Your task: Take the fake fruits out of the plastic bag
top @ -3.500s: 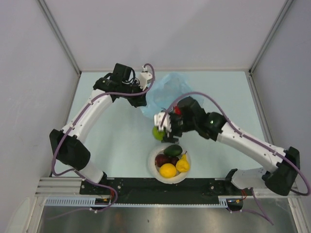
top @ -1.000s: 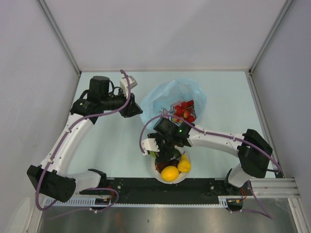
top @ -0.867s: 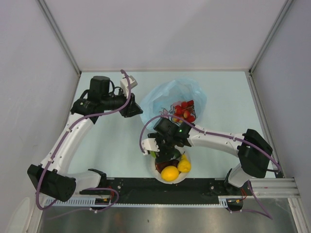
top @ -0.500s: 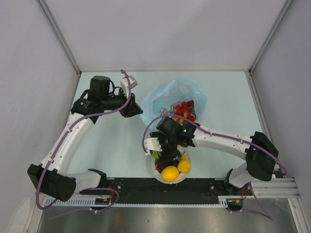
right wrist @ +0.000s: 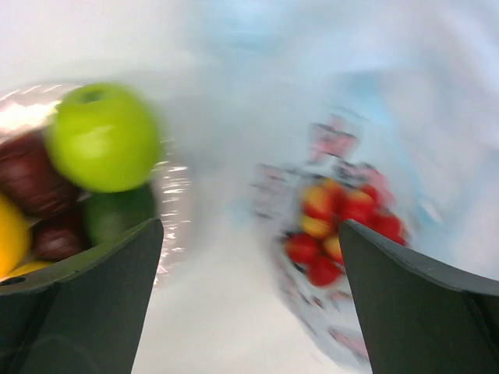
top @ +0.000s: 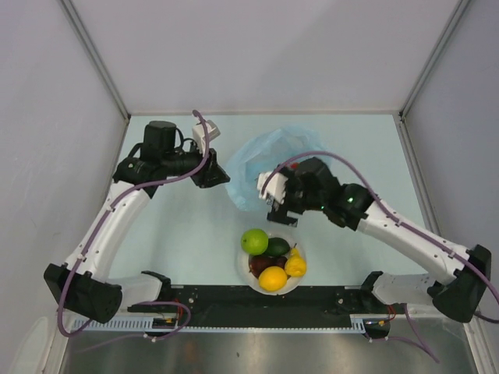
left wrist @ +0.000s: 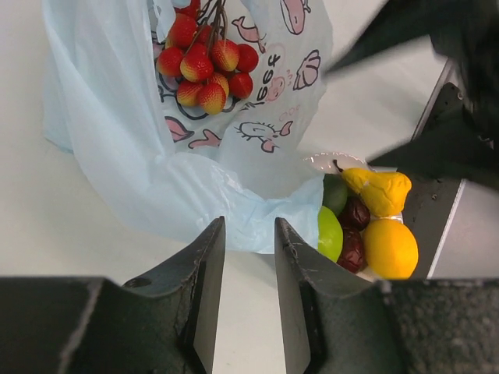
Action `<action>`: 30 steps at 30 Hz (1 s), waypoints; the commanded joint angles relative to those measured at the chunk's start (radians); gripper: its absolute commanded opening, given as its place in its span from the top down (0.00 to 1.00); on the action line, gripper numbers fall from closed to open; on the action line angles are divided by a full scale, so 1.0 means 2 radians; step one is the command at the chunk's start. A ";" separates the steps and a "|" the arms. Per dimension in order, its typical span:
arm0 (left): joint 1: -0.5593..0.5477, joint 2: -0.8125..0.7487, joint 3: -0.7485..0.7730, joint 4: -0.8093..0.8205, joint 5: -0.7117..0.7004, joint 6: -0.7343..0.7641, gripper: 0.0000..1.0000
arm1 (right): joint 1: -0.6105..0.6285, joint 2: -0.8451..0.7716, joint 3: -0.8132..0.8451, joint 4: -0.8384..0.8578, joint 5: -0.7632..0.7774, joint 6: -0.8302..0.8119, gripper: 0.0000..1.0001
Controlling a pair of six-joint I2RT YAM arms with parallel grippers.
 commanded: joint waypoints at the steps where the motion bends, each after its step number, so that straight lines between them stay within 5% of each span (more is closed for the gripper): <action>1: 0.002 -0.039 0.019 -0.006 0.025 -0.006 0.61 | -0.065 -0.028 0.032 0.058 0.039 0.080 0.00; 4: 0.000 -0.049 0.019 0.004 0.048 -0.015 0.59 | -0.104 -0.009 0.034 0.061 0.023 0.090 0.03; 10: -0.013 -0.001 0.023 0.020 0.071 -0.062 0.55 | -0.146 0.066 0.036 0.081 0.030 0.086 0.25; 16: -0.027 0.021 -0.030 0.063 0.035 -0.114 0.54 | -0.175 0.150 0.037 0.131 0.117 0.038 0.23; 17: -0.028 0.028 -0.034 0.064 0.037 -0.117 0.58 | -0.180 0.162 0.037 0.134 0.121 0.028 0.23; 19: -0.032 0.042 -0.041 0.066 0.038 -0.116 0.93 | -0.191 0.175 0.037 0.136 0.138 -0.009 0.21; 20: -0.035 0.046 -0.043 0.067 0.035 -0.114 1.00 | -0.191 0.184 0.037 0.137 0.146 -0.024 0.19; 30: -0.048 0.071 -0.047 0.062 0.041 -0.105 1.00 | -0.188 0.214 0.037 0.105 0.132 -0.225 0.04</action>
